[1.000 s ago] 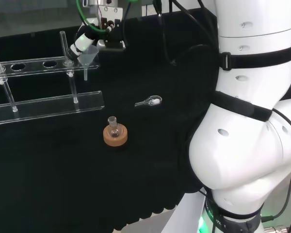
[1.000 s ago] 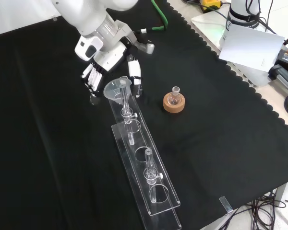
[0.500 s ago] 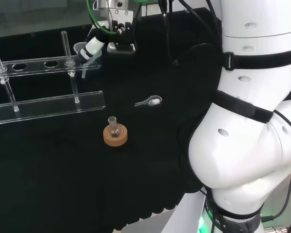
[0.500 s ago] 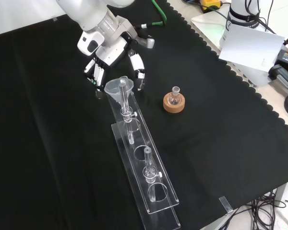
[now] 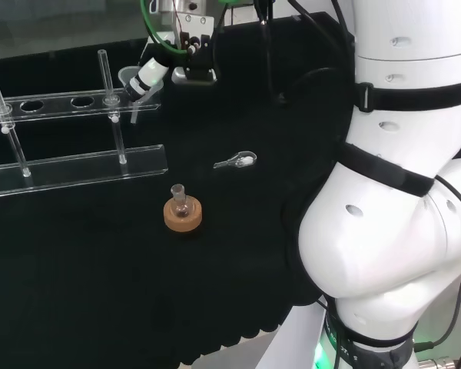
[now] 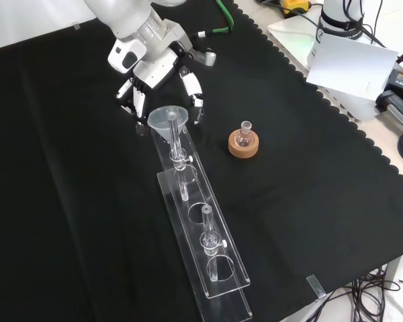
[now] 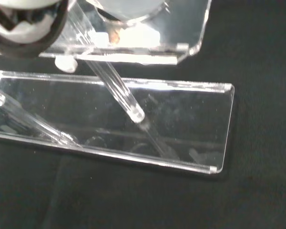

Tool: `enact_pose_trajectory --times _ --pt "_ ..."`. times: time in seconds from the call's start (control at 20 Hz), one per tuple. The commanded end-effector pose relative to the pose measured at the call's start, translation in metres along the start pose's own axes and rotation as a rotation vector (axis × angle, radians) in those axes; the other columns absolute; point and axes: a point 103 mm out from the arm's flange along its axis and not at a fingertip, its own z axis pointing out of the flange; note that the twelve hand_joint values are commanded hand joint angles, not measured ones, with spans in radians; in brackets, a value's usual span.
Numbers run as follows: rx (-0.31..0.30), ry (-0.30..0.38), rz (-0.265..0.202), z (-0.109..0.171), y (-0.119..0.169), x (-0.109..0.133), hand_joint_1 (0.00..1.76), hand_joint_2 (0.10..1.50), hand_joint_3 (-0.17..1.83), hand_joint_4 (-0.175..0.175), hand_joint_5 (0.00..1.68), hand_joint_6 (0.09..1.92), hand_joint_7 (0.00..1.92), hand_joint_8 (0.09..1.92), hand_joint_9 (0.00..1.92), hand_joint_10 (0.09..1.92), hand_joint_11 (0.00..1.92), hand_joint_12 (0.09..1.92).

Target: Pick up the funnel from the transparent funnel stand.

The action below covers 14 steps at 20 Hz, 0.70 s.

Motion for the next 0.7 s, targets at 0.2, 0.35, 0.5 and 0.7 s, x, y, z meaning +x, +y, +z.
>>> enact_pose_trajectory --times 0.2,0.35,0.5,0.7 --pt "-0.051 -0.017 0.008 -0.016 -0.004 0.011 0.88 0.51 0.71 -0.051 0.61 0.7 0.95 0.82 0.91 0.46 0.0 1.56" --pt "-0.055 -0.035 0.013 -0.023 -0.009 0.012 0.89 0.51 0.73 -0.049 0.61 0.76 0.97 0.83 0.92 0.47 0.02 1.56" --pt "-0.064 -0.043 0.017 -0.029 -0.013 0.016 0.89 0.51 0.74 -0.048 0.61 0.79 0.97 0.84 0.93 0.47 0.04 1.55" --pt "-0.08 -0.046 0.03 -0.04 -0.019 0.017 0.9 0.51 0.76 -0.048 0.62 0.82 0.97 0.84 0.93 0.47 0.08 1.54"
